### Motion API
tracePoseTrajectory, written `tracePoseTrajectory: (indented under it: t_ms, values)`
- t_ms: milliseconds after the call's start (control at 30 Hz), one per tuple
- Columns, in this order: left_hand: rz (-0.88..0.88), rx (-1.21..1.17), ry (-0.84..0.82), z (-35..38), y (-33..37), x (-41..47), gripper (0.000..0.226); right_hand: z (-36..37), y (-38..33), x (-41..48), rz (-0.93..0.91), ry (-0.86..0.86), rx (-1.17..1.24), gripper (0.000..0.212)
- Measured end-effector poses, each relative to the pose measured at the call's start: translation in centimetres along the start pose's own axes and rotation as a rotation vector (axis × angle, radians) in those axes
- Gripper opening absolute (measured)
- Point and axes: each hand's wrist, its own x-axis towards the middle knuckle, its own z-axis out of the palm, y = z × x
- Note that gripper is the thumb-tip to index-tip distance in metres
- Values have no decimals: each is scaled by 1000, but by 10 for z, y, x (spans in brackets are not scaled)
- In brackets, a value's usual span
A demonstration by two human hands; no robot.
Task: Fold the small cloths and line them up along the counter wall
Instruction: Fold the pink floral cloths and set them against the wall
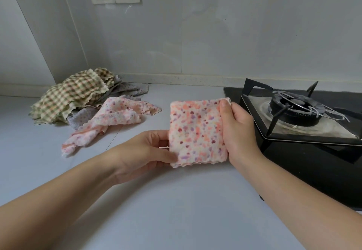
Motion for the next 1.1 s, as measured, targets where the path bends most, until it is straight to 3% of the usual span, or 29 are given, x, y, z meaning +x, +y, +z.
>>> tracePoseTrajectory:
  t_ms: [100,200,267,367,633,800,967,1100]
  values:
    - [5,-125,-57,1,3,-1,65,2,0,-2,-37,-55,-42,46]
    - [81,-151,182,7,1,4,38,5,0,-7,-97,-133,-126,46]
    - [121,-148,350,5,-4,9,32,5,1,-9,-106,-167,-169,44]
    - [135,-135,433,-2,-7,14,30,5,3,-7,-93,-172,-210,44]
    - [67,-229,348,1,6,7,24,0,-6,-6,133,-316,-116,41]
    - [-61,-62,445,37,34,6,17,-17,-30,-6,314,-412,-101,39]
    - [-79,-26,484,100,93,-7,20,-78,-109,1,359,-407,-84,57]
    - [-98,-51,386,176,139,-13,26,-161,-173,6,416,-369,-99,35]
